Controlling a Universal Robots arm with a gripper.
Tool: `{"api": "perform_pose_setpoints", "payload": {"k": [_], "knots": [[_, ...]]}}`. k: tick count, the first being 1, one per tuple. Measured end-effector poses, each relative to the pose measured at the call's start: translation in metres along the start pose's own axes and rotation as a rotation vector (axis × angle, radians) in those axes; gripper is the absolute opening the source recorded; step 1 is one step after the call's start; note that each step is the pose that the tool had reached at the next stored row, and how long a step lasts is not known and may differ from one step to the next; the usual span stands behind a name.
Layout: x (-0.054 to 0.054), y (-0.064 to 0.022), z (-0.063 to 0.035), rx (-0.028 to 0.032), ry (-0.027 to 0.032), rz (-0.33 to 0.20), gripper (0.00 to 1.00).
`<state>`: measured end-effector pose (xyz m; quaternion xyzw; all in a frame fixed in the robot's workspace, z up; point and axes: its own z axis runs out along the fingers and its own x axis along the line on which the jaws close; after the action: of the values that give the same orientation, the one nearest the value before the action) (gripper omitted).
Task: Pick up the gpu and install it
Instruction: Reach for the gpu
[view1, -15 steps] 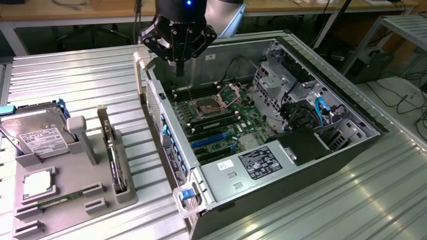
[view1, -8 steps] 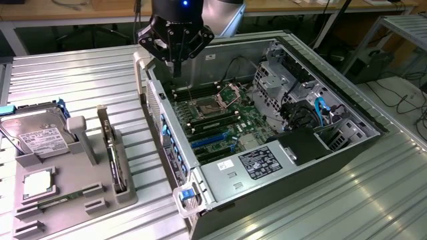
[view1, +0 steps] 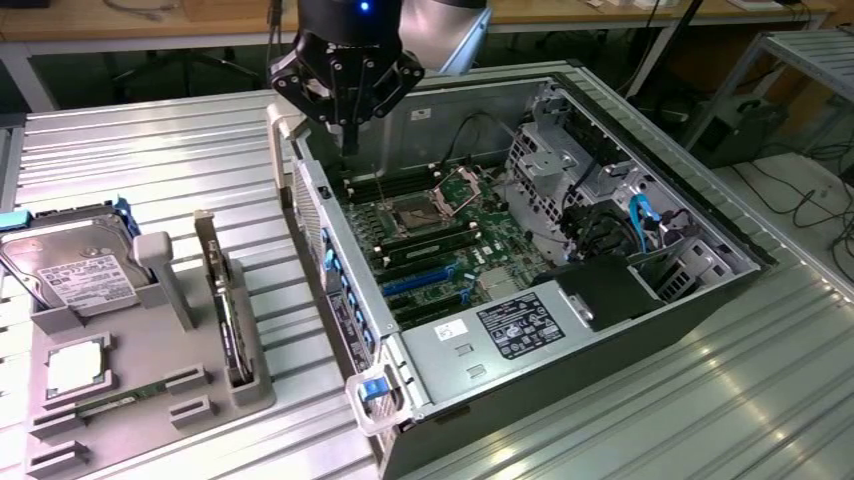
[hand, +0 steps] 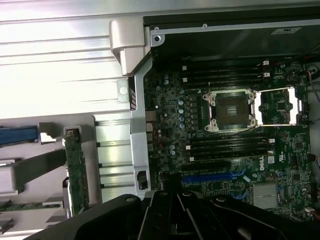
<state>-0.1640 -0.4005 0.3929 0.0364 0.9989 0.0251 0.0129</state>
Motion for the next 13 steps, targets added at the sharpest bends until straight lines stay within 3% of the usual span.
{"api": "perform_pose_setpoints", "payload": {"k": [13], "knots": [[0.0069,-0.0006,0.0,0.0001,0.0,0.0,0.11]]}}
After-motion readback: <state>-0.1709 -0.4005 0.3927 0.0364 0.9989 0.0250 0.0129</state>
